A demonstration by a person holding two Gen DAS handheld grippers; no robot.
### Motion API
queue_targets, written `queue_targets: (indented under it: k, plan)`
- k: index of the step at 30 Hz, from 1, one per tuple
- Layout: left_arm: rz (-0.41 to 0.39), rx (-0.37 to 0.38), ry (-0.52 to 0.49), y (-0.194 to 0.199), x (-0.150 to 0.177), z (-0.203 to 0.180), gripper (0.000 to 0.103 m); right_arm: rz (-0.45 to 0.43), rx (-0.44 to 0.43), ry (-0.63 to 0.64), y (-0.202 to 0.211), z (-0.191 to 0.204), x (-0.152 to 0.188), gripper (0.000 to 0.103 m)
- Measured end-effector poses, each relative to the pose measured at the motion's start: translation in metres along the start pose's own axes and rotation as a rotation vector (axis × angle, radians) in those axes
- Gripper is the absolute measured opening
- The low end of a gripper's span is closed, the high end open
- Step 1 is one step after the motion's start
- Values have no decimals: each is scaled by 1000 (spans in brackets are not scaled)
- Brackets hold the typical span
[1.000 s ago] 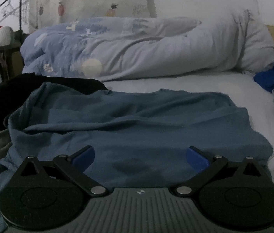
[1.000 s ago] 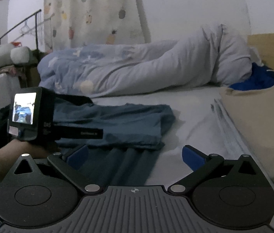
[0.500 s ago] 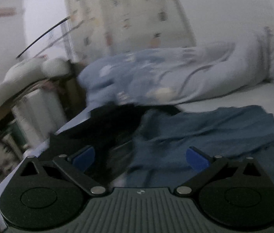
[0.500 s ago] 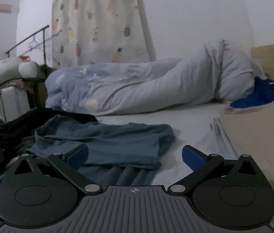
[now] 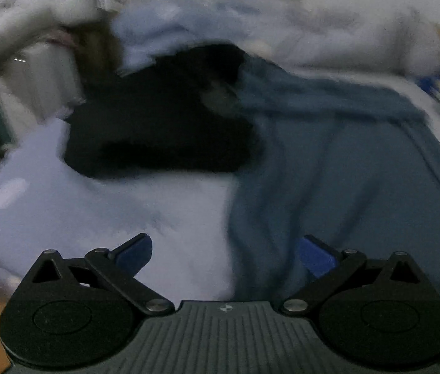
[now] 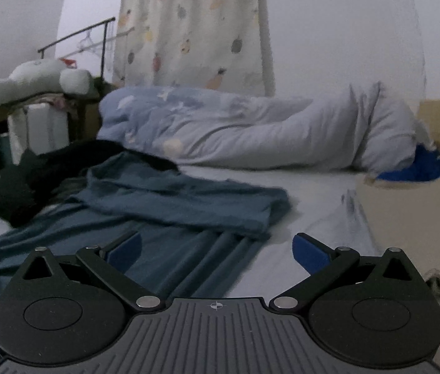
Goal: Fold clothes
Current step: 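Close both tools on the blue-grey shirt edge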
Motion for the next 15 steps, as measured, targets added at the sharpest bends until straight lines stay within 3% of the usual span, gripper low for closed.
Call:
queue_targets:
  k: [3,6,11,15]
  plan:
    - [12,52,-34,-3,18,-6,103,71,10,63,5,21,11,103]
    - [30,160,-24,0,31,-12,103,137,8,-23,16,34,34,103]
    - [75,248,-8,-12,47,-6,85,311,-17,-55,26,70,92,102]
    - [75,304,37,-18,45,1,74,396,-26,-44,17,85,111,95]
Point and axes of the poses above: each gripper's, at about its wrist camera, not at the fingertips, and y roughly against the way its jaws point, z to its left, x to its underside, the point moved 8 cm from there along -y, roughly the way its jaws point, and after that the axes turned 13 degrees about -x, right-handed, at the moved point
